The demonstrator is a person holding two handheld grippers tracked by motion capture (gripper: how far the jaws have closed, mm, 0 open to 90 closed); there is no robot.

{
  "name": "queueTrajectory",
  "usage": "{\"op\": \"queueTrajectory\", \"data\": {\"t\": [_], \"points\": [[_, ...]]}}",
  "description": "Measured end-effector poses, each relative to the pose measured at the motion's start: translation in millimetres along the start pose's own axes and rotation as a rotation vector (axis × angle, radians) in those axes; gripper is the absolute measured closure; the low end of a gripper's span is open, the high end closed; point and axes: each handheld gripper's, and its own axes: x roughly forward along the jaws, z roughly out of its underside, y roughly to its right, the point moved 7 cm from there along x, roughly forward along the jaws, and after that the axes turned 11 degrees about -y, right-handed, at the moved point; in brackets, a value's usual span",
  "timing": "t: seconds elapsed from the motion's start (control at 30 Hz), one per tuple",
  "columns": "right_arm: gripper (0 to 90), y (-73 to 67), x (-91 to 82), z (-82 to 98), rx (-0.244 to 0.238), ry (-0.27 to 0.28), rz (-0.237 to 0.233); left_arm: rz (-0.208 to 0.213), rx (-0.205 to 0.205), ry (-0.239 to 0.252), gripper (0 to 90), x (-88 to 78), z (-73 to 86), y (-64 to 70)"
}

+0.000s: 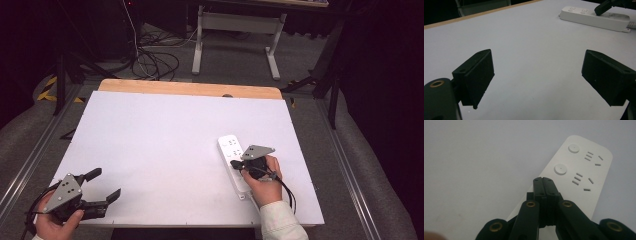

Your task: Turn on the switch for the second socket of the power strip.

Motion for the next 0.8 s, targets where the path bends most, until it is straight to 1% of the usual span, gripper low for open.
{"op": "queueTrajectory", "data": {"t": [0.2, 0.23, 0.3, 0.37, 0.5, 0.7, 0.8], "points": [[90.0, 0.3, 0.6, 0.1, 0.012, -0.001, 0.001, 0.002, -0.001, -0.001, 11.4, -0.1, 0.0, 0.4], [90.0, 0.1, 0.6, 0.2, 0.014, -0.002, 0.003, -0.002, 0.005, 0.001, 11.4, -0.5, -0.3, -0.3], [90.0, -0.5, 0.8, 0.2, 0.011, -0.003, 0.010, -0.002, -0.003, 0.007, 11.4, -0.8, -0.6, 0.0], [90.0, -1.0, 0.9, 0.0, 0.009, -0.004, 0.018, -0.003, 0.003, 0.007, 11.5, -1.0, -0.8, -0.4], [90.0, -1.0, 1.0, 0.5, 0.012, -0.003, 0.020, 0.001, -0.005, 0.007, 11.4, -0.8, -0.6, 0.6], [90.0, -1.3, 1.2, 0.5, 0.024, -0.005, 0.018, 0.002, -0.003, 0.006, 11.4, -0.5, -0.6, 0.6], [90.0, -1.4, 1.3, 0.7, 0.021, -0.005, 0.024, 0.000, 0.000, 0.006, 11.4, -0.5, -0.7, 0.6]]}}
